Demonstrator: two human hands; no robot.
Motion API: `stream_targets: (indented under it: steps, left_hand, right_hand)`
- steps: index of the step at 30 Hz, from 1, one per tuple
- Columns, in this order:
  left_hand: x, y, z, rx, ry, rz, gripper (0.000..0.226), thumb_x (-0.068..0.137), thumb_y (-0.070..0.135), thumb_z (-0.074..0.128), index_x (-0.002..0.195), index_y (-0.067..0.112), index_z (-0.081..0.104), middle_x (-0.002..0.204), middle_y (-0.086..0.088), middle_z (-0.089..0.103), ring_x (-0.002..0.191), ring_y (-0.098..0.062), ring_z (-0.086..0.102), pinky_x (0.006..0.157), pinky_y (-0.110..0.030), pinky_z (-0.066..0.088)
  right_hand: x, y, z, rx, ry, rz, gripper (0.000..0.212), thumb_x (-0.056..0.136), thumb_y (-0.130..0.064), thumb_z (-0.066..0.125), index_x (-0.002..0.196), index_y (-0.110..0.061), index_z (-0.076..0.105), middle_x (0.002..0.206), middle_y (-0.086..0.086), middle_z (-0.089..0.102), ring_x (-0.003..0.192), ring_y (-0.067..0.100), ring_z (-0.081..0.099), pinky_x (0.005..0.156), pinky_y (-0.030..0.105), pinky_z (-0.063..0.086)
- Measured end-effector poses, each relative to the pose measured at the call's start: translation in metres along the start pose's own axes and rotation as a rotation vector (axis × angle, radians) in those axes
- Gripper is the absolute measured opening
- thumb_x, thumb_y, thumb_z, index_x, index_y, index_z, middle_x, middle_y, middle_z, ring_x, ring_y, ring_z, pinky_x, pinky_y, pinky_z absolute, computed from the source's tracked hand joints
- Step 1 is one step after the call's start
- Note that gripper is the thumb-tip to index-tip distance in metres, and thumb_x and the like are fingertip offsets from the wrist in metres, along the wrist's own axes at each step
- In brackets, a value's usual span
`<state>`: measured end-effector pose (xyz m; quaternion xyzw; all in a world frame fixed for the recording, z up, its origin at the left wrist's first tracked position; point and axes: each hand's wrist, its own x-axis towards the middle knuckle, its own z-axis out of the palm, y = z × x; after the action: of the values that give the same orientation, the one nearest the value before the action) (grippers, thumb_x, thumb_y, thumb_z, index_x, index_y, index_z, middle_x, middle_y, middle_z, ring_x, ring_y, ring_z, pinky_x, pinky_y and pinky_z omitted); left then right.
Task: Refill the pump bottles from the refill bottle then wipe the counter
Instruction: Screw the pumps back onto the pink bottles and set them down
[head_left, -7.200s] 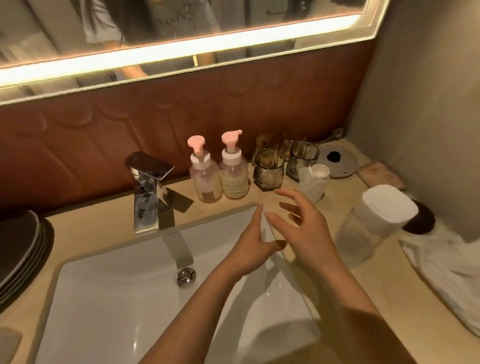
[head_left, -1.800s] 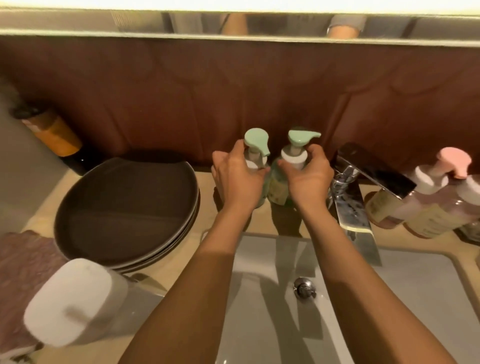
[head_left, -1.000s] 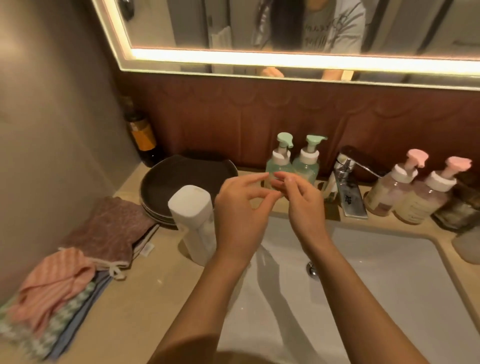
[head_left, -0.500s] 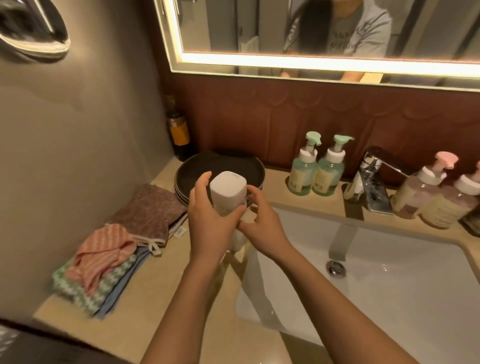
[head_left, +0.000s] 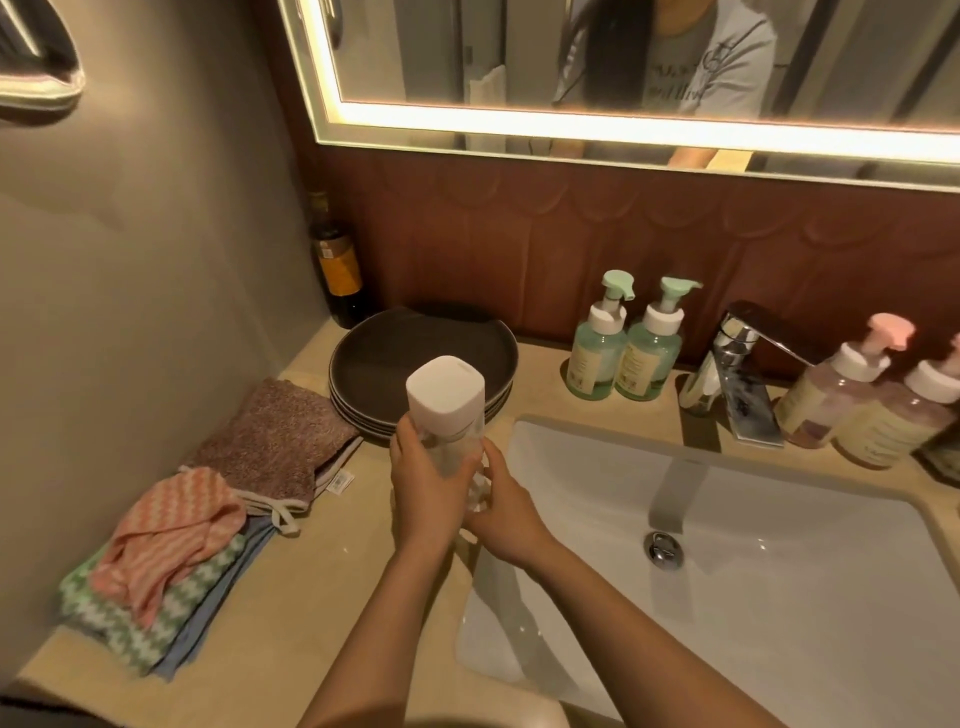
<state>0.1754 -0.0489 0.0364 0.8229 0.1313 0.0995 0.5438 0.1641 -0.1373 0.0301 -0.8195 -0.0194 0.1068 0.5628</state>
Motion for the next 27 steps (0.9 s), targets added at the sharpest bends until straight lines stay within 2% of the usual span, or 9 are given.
stream_targets:
  steps: [3, 10, 13, 17, 21, 24, 27]
  left_hand:
    - [0.007, 0.004, 0.01, -0.018, -0.029, 0.014, 0.073, 0.077, 0.017, 0.077, 0.136, 0.02, 0.034, 0.137, -0.002, 0.042, 0.127, -0.023, 0.045, 0.096, -0.039, 0.047]
    - [0.031, 0.021, 0.036, -0.055, -0.097, 0.002, 0.071, 0.079, 0.014, 0.075, 0.136, 0.02, 0.034, 0.136, -0.001, 0.042, 0.128, -0.022, 0.043, 0.1, -0.041, 0.043]
    - [0.039, 0.028, 0.049, -0.065, -0.133, -0.006, 0.071, 0.079, 0.012, 0.075, 0.137, 0.02, 0.034, 0.135, 0.0, 0.042, 0.128, -0.021, 0.043, 0.1, -0.038, 0.042]
    - [0.048, 0.036, 0.066, -0.071, -0.162, 0.008, 0.069, 0.079, 0.011, 0.075, 0.135, 0.019, 0.035, 0.132, 0.002, 0.042, 0.127, -0.017, 0.042, 0.091, -0.026, 0.037]
    - [0.058, 0.042, 0.082, -0.082, -0.194, 0.022, 0.071, 0.077, 0.008, 0.076, 0.135, 0.018, 0.035, 0.133, 0.001, 0.041, 0.127, -0.018, 0.043, 0.094, -0.025, 0.035]
    - [0.066, 0.05, 0.094, -0.111, -0.203, 0.028, 0.07, 0.076, 0.006, 0.076, 0.133, 0.018, 0.037, 0.134, -0.001, 0.041, 0.128, -0.019, 0.043, 0.094, -0.024, 0.035]
    - [0.076, 0.062, 0.105, -0.149, -0.2, 0.055, 0.07, 0.076, 0.005, 0.076, 0.133, 0.017, 0.038, 0.134, -0.001, 0.041, 0.128, -0.018, 0.043, 0.097, -0.023, 0.034]
  right_hand:
    - [0.006, 0.006, -0.005, 0.036, 0.055, 0.02, 0.073, 0.088, -0.021, 0.063, 0.143, -0.033, 0.016, 0.143, -0.002, 0.041, 0.126, 0.019, 0.046, 0.085, 0.019, 0.041]
    - [0.032, 0.019, -0.019, 0.07, 0.133, 0.073, 0.08, 0.086, -0.024, 0.066, 0.145, -0.032, 0.013, 0.148, -0.003, 0.034, 0.13, 0.021, 0.041, 0.099, 0.035, 0.043]
    - [0.042, 0.023, -0.027, 0.084, 0.198, 0.093, 0.079, 0.087, -0.023, 0.065, 0.146, -0.028, 0.014, 0.148, -0.001, 0.035, 0.13, 0.022, 0.041, 0.1, 0.034, 0.041]
    - [0.055, 0.03, -0.039, 0.091, 0.272, 0.102, 0.076, 0.087, -0.024, 0.064, 0.146, -0.026, 0.017, 0.147, -0.001, 0.037, 0.13, 0.022, 0.042, 0.103, 0.034, 0.04]
    - [0.065, 0.036, -0.049, 0.101, 0.326, 0.107, 0.074, 0.088, -0.023, 0.062, 0.147, -0.025, 0.018, 0.146, -0.002, 0.038, 0.13, 0.021, 0.041, 0.101, 0.028, 0.037]
    - [0.072, 0.036, -0.059, 0.115, 0.362, 0.093, 0.074, 0.089, -0.021, 0.062, 0.147, -0.024, 0.017, 0.147, -0.001, 0.037, 0.132, 0.019, 0.039, 0.106, 0.033, 0.037]
    - [0.082, 0.034, -0.074, 0.167, 0.381, 0.061, 0.075, 0.088, -0.018, 0.063, 0.148, -0.024, 0.018, 0.147, -0.003, 0.035, 0.133, 0.014, 0.036, 0.107, 0.029, 0.035]
